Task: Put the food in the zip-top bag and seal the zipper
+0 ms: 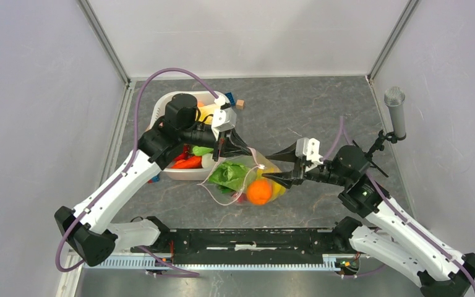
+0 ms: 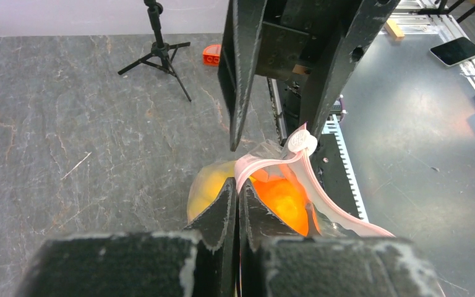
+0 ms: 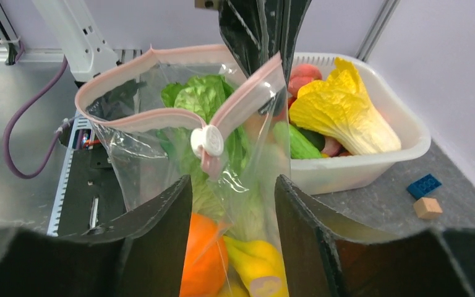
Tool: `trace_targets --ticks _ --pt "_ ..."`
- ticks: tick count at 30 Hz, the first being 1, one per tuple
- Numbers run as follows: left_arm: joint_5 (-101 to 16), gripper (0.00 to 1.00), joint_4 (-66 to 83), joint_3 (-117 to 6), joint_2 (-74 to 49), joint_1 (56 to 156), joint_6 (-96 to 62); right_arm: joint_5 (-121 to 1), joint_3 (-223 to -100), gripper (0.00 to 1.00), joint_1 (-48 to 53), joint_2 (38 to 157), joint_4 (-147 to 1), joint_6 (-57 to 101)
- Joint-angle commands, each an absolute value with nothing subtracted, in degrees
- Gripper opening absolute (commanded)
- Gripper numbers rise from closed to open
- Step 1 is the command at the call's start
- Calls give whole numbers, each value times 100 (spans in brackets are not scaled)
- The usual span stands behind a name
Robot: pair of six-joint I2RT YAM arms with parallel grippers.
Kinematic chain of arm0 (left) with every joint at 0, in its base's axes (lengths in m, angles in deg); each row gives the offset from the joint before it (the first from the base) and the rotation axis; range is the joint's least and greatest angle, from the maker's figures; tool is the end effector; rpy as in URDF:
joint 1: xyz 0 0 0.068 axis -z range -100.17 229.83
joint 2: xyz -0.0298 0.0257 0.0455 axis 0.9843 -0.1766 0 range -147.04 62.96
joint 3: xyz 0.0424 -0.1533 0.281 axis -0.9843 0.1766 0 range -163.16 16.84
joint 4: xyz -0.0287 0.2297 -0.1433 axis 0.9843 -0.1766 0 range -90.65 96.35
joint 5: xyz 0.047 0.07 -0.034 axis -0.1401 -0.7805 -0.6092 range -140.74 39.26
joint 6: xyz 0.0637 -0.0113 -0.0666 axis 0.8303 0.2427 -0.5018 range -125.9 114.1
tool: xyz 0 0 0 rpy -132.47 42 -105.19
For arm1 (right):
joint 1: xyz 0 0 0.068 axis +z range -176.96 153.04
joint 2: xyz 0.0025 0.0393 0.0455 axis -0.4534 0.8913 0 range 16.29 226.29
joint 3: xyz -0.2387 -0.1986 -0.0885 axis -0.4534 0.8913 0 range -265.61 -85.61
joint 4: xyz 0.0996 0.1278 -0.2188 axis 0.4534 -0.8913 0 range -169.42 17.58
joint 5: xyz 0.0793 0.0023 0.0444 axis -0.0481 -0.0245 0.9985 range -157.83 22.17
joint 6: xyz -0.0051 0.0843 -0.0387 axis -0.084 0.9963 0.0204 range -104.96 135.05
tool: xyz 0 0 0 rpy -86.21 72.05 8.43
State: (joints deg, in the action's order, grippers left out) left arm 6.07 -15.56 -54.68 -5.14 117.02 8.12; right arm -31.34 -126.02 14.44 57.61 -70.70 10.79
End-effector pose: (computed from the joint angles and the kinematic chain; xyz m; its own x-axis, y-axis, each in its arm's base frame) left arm 0.1715 -0.2180 0.4435 -0.0118 0.1753 -0.9844 0.9957 -0.0889 -0.0277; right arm 0.1035 0.1575 0.3797 0.0831 -0.0063 -0.9965 -0.9742 0.2099 -0.0825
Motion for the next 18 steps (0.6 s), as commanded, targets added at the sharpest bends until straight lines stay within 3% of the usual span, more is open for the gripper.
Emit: trace_targets --ticks 1,7,12,14,18 --pt "542 2 -1089 -5470 -368 11683 553 -3341 -12686 55 1452 5585 -6772 1223" --pt "533 2 -958 -5409 -368 11683 463 -3369 -12769 39 1452 5633 -6757 1156" --pt "518 2 -944 -5400 -396 11689 440 -3384 -12774 34 1452 5679 -6686 1137" --pt "517 2 -947 -5391 -409 11684 441 -3495 -12754 27 1451 5628 -6628 1139" --pt "516 2 -930 -5382 -441 11683 426 -3613 -12763 31 1452 5516 -6515 1102"
